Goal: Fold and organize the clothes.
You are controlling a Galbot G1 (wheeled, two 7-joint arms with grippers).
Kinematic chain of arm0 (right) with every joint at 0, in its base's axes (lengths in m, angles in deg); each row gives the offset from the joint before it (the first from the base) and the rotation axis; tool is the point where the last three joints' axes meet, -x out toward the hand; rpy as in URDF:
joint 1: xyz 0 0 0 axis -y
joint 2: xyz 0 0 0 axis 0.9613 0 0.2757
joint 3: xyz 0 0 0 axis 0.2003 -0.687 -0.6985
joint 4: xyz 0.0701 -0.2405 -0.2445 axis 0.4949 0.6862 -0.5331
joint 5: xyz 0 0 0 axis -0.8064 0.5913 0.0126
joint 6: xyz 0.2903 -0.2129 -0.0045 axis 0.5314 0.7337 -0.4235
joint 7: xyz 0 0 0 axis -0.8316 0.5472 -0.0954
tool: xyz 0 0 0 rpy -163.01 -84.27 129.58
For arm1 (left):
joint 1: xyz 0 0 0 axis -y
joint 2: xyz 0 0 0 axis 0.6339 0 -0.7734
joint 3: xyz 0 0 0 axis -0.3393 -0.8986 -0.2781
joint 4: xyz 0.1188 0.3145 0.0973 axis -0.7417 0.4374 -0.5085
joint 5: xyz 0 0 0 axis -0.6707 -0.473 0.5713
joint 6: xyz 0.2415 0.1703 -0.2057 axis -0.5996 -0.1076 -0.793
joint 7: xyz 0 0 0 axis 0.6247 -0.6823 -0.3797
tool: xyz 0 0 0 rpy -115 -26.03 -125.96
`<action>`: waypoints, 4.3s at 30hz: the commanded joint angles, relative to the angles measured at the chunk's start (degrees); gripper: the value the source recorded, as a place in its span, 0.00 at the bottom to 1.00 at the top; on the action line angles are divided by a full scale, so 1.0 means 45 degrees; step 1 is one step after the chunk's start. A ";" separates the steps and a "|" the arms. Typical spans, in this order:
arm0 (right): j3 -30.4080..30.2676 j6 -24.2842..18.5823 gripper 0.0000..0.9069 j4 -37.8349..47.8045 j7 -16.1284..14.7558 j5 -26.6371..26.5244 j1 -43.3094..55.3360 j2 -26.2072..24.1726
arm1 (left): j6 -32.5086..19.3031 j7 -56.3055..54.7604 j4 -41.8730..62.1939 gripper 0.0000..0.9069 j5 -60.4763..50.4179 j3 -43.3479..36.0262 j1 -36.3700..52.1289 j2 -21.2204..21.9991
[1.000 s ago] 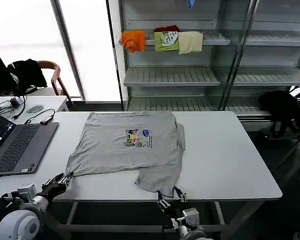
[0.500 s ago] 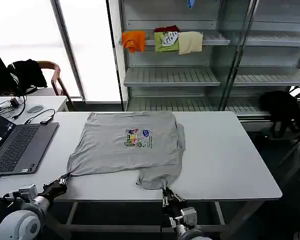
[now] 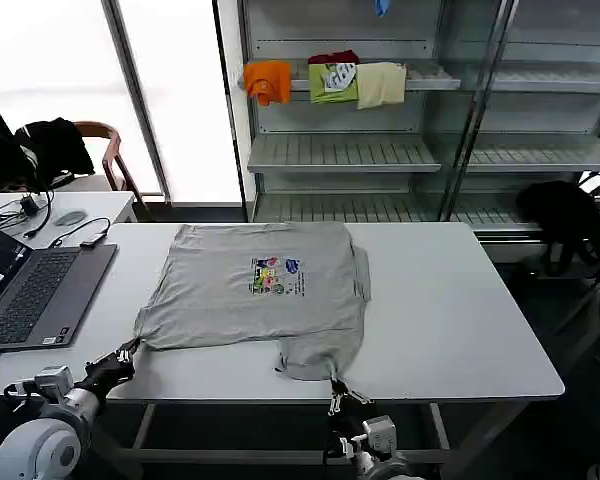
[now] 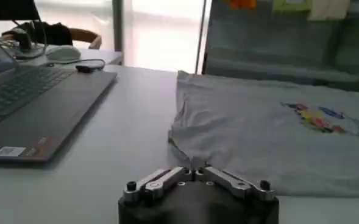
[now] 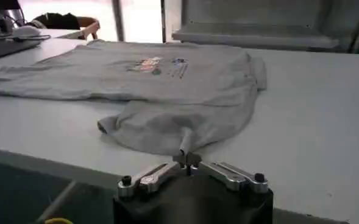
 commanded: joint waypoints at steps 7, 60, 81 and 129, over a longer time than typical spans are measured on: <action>0.0458 -0.0310 0.00 -0.0405 -0.0519 0.0412 0.0479 -0.0091 | -0.0252 -0.0125 -0.0335 0.00 0.0441 -0.0081 0.0530 -0.0195; -0.0138 -0.2651 0.99 1.1566 -0.3013 0.1015 1.0775 0.2146 | 0.0000 -0.1102 0.7235 1.00 -0.0894 -0.4037 0.8982 0.1425; 0.0286 -0.1163 1.00 0.9554 -0.2608 0.0693 0.9867 0.0762 | 0.0485 -0.0444 0.4746 1.00 -0.0972 -0.3645 0.7425 0.0103; 0.1107 -0.1891 0.44 0.8104 -0.2933 -0.3100 0.6890 0.0366 | 0.0004 0.0647 0.6274 0.52 -0.0643 -0.3077 0.6172 0.0274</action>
